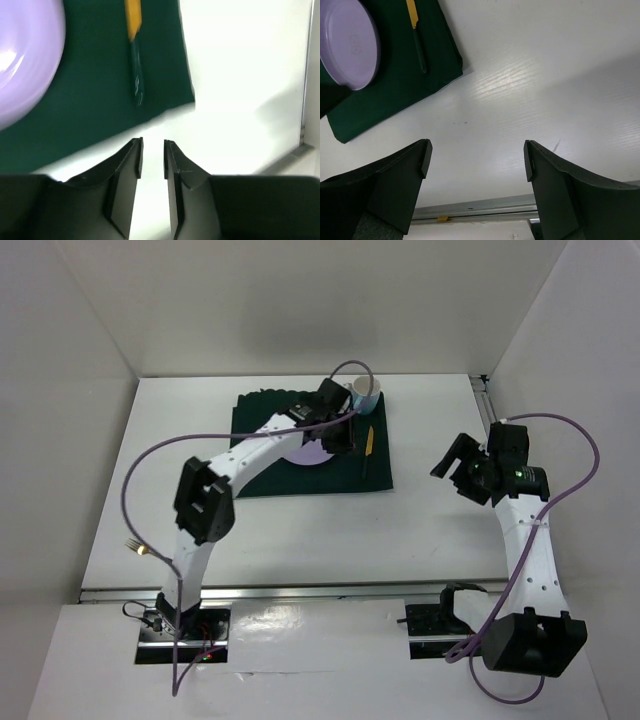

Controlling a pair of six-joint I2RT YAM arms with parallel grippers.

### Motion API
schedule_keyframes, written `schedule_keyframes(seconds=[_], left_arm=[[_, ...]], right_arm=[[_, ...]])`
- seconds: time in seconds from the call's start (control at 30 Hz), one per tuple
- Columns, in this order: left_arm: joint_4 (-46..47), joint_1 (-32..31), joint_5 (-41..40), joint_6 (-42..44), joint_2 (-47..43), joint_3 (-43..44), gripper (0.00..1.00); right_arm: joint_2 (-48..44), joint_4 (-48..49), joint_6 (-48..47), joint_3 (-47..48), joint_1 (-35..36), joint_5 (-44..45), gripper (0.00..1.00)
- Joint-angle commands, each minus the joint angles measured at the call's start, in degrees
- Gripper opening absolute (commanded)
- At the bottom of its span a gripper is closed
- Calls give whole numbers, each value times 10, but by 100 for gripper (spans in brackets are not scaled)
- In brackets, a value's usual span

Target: Set the dinner table for one person

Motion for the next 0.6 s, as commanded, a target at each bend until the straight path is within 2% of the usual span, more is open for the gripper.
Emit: schedule_keyframes(seconds=[0.0, 0.03, 0.07, 0.13, 0.17, 0.2, 0.27, 0.33, 0.37, 0.5, 0.57], left_arm=[[-78, 10, -107, -52, -161, -95, 37], [-90, 24, -120, -71, -192, -138, 37], [-104, 60, -136, -91, -221, -229, 35], [-135, 101, -176, -137, -308, -319, 32], [-158, 147, -214, -174, -337, -404, 32], [-167, 170, -231, -191, -366, -444, 32], [-167, 244, -245, -198, -447, -537, 39], [-167, 299, -237, -191, -491, -579, 44], [-159, 355, -208, -170, -518, -608, 57], [-135, 452, -136, -95, -526, -615, 60], [-148, 467, -136, -66, -509, -592, 60]], right_arm=[[-6, 9, -6, 24, -5, -18, 86], [-6, 16, -6, 24, -5, -18, 86], [-6, 22, -6, 19, -5, -27, 86], [-6, 27, -6, 19, -5, -34, 86], [-6, 33, -6, 19, -5, -41, 86], [-1, 33, -6, 13, -5, -47, 86], [-1, 44, -6, 13, -5, -58, 86], [4, 52, -6, 1, -5, -75, 86], [9, 59, -6, 1, -5, -82, 86], [33, 80, -19, -6, 26, -134, 86], [47, 96, -19, 9, 96, -140, 85]])
